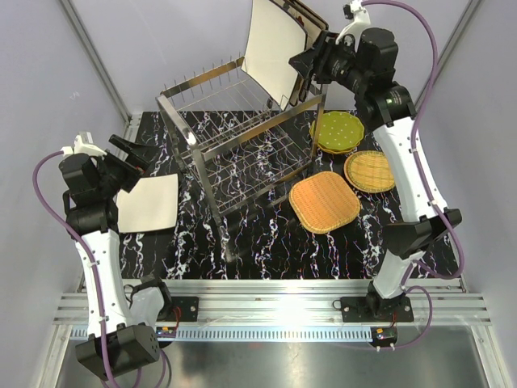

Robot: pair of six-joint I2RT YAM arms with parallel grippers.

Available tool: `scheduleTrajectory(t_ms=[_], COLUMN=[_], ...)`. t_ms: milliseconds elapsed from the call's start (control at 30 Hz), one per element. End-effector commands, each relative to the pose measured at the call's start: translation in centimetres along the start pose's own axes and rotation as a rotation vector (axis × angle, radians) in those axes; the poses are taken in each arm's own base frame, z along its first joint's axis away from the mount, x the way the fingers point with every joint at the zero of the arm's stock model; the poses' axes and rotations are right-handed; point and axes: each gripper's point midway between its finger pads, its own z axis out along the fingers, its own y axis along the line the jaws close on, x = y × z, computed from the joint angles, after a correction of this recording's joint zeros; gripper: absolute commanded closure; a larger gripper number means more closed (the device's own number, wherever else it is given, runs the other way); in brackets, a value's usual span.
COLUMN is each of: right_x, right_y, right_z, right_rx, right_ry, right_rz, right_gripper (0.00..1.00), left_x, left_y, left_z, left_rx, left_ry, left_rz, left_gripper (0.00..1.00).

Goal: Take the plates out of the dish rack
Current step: Grab a plate with the right arm

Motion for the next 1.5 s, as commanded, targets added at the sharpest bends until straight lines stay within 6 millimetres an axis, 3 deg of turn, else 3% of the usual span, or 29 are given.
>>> scheduleTrajectory(t_ms=[0,167,533,933,1233,1467], right_x=[-1.7,-1.6,0.7,-0.3,-0.7,-0.1], right_y=[1.2,0.0,-1.6,-2.0,-2.5,-3.4], right_z=[0.6,1.5,3.3,3.2,3.1,3.3], right_rx=[0.012,0.083,0.123,0.125,0.147,0.173], right_ry=[-0.085,-0.128,-0.151,-0.278,-0.327,-0.319], right_rz=[-0.106,-0.191,-0.276,-0.359,-0.405,-0.428], right_gripper=[0.48,0.5,0.5,0.6,0.5,0.49], left_x=[-1.3,-1.3,-1.4,-1.6,-1.8,-1.9], left_y=[-2.2,-2.2,-2.7,-3.2,-3.6,-3.7], left_z=[-0.7,-1.0,-1.5,-1.8,-2.0,-2.2], left_rx=[0.059,0.054,0.057,0.067,0.075,0.078], left_ry=[-0.046,-0.047,-0.052,-0.06,-0.071,-0.074], left_rz=[0.039,0.043,0.049,0.048,0.055,0.056], left_gripper=[0.01,0.01,0.01,0.01,0.01,0.01])
